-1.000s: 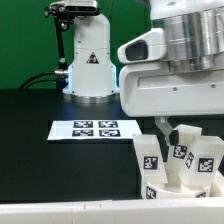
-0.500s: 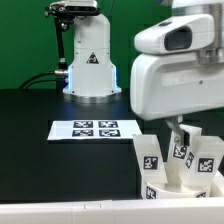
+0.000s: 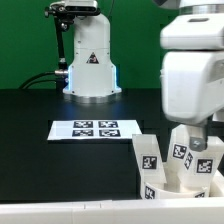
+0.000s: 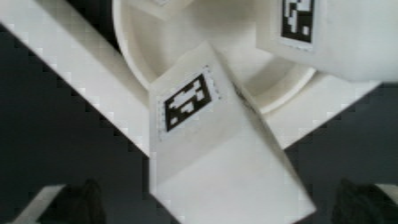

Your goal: Assemble stool

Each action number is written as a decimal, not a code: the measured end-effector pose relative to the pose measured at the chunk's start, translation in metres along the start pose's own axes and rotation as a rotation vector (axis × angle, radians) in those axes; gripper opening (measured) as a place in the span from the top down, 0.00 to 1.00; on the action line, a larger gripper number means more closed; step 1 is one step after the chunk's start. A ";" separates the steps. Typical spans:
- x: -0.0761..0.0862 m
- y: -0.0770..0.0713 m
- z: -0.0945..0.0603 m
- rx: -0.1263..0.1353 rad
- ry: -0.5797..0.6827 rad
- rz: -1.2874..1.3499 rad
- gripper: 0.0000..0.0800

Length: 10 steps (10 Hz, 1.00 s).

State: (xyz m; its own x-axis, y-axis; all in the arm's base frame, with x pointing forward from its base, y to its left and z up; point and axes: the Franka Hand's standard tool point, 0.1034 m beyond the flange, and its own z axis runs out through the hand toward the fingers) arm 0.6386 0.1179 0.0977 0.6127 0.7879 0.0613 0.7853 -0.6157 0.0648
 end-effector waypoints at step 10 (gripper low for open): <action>-0.016 0.004 0.025 0.005 -0.055 -0.251 0.58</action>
Offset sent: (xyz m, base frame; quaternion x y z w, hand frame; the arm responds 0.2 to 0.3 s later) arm -0.0021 -0.0022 -0.0123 0.0178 -0.0033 -0.2035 0.9789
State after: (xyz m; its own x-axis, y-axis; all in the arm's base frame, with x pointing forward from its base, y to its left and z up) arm 0.6337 0.1030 0.0722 0.4019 0.9156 -0.0108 0.9140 -0.4004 0.0660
